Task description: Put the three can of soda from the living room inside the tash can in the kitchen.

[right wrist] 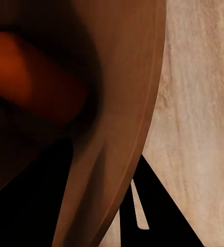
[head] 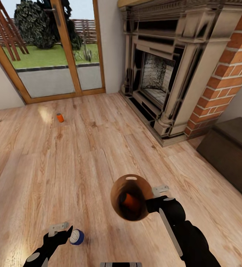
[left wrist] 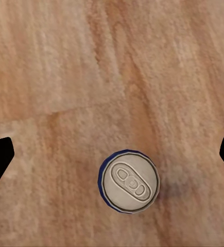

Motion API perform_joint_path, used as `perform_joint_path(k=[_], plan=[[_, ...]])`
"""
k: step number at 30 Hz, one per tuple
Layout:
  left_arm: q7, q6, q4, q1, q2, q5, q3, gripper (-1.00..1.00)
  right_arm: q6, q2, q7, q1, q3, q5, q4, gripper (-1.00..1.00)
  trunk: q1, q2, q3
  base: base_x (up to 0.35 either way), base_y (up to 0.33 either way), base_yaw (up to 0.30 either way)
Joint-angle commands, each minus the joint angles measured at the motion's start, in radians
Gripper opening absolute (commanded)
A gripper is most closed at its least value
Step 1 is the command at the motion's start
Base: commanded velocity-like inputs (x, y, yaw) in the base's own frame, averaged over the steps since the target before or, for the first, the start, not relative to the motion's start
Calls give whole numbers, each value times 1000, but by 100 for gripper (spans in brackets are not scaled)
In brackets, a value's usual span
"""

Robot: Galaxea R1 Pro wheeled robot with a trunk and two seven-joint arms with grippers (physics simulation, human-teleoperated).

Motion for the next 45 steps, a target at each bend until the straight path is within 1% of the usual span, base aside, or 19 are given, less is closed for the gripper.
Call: perform_joint_path(k=[1, 11, 18, 45], plan=[[0, 0, 0, 0, 0, 0, 0, 100, -1, 0, 0, -1, 1, -13, 0, -100, 4, -7, -3, 0, 0, 0], [0, 0, 0, 0, 0, 0, 1, 100, -1, 0, 0, -1, 1, -13, 0, -100, 42, -77, -35, 0, 0, 0], [0, 0, 0, 0, 0, 0, 1, 100, -1, 0, 0, -1, 1, -14, 0, -100, 42, -77, -42, 0, 0, 0], [0, 0, 0, 0, 0, 0, 1, 100, -1, 0, 0, -1, 1, -14, 0, -100, 42, -77, -86, 0, 0, 0]])
